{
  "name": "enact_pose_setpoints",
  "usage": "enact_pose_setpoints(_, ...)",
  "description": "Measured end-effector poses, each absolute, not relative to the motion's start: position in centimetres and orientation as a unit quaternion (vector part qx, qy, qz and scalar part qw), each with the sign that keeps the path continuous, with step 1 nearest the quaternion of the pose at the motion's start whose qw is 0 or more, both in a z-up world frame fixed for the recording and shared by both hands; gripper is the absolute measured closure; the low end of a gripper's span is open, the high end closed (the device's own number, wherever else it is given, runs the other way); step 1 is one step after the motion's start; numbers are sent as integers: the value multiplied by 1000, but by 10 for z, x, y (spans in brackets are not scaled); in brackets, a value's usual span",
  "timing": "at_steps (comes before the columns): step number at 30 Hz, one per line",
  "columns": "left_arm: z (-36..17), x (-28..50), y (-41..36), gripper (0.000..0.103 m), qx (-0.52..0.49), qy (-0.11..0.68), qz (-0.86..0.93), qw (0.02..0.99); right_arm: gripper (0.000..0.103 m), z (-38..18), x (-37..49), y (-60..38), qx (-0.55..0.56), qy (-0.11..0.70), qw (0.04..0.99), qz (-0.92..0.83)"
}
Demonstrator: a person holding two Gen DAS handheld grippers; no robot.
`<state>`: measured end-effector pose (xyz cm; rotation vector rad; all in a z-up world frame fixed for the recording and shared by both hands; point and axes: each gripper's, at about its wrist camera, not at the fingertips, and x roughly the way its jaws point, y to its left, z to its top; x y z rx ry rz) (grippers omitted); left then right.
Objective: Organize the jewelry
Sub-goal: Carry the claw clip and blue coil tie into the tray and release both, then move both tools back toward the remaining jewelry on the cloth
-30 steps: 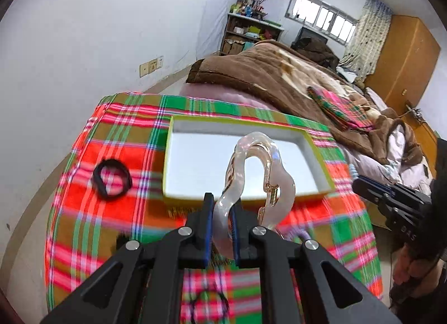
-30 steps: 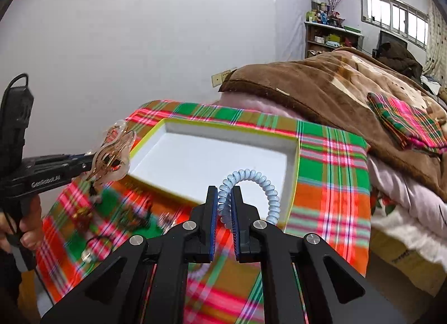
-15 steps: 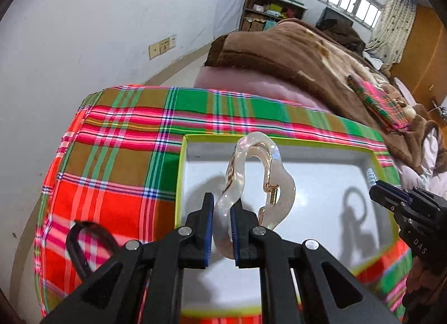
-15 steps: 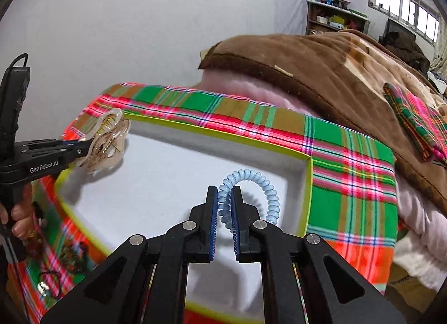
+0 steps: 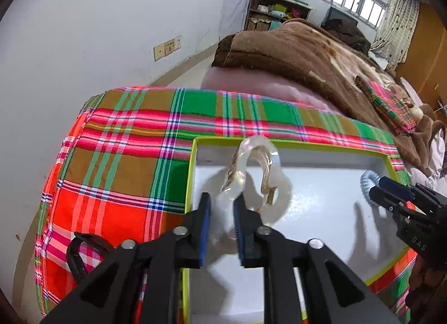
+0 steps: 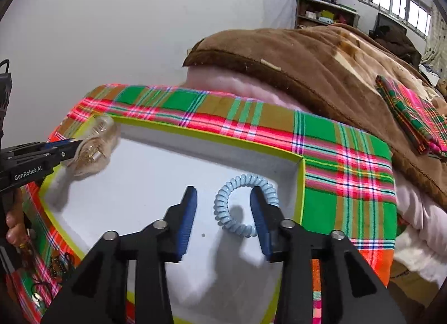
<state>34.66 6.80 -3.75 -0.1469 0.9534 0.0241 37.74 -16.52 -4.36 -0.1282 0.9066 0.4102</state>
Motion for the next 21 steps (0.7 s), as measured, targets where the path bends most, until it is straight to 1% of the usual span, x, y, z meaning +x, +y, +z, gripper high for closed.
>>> enact_pose_setpoints(1,-34,344,69,68,-69,450,16,890,62,-40,374,-167,-59,431,879,196)
enact_pose_setpoints(2,-31,342,69,65,-71,445,13,893,62,-38,372,-167,-57,429,880,197)
enact_pose_setpoints(4,-25,338,70,62,-76,440,9,895,62,-32,364,-169,-54,422,883,197)
enact_pose_setpoints(9,-8,317,63,62,-76,424,-1,903,62,-15,333,-179,-42,403,893,196)
enact_pose_setpoints(21,23,209,38,62,-61,396,-20,916,62,14,221,-198,-14,381,900,210)
